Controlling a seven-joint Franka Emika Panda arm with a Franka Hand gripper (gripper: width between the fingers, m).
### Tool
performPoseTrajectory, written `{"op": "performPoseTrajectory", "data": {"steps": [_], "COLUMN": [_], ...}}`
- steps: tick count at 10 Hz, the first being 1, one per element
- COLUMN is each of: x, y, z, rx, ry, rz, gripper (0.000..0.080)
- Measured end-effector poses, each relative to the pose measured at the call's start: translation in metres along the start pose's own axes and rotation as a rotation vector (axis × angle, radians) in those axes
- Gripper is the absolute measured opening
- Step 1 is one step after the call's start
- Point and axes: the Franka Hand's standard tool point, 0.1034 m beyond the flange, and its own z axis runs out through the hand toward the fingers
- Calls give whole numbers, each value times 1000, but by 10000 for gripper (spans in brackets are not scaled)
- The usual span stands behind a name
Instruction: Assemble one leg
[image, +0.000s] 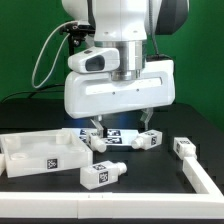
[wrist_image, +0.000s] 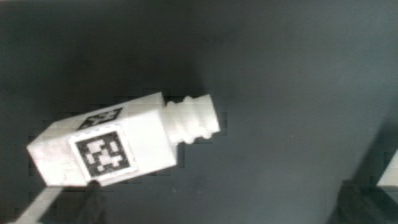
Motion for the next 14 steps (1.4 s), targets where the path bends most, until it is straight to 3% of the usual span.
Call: {"op": "performPoseTrajectory", "data": {"steps": [3, 5, 7, 10, 11, 12, 14], "x": [1, 11, 3, 4, 3, 9, 22], "y": [-1, 3, 31, 26, 29, 41, 48], "z": [1, 4, 20, 21, 25, 36, 50], "rx": [7, 26, 67, 76, 85, 95, 92], "ry": [2, 12, 36, 27, 16, -10, -6], "rz": [168, 539, 710, 872, 938, 1022, 1109], "gripper": [649, 649, 649, 649, 649, 649, 649]}}
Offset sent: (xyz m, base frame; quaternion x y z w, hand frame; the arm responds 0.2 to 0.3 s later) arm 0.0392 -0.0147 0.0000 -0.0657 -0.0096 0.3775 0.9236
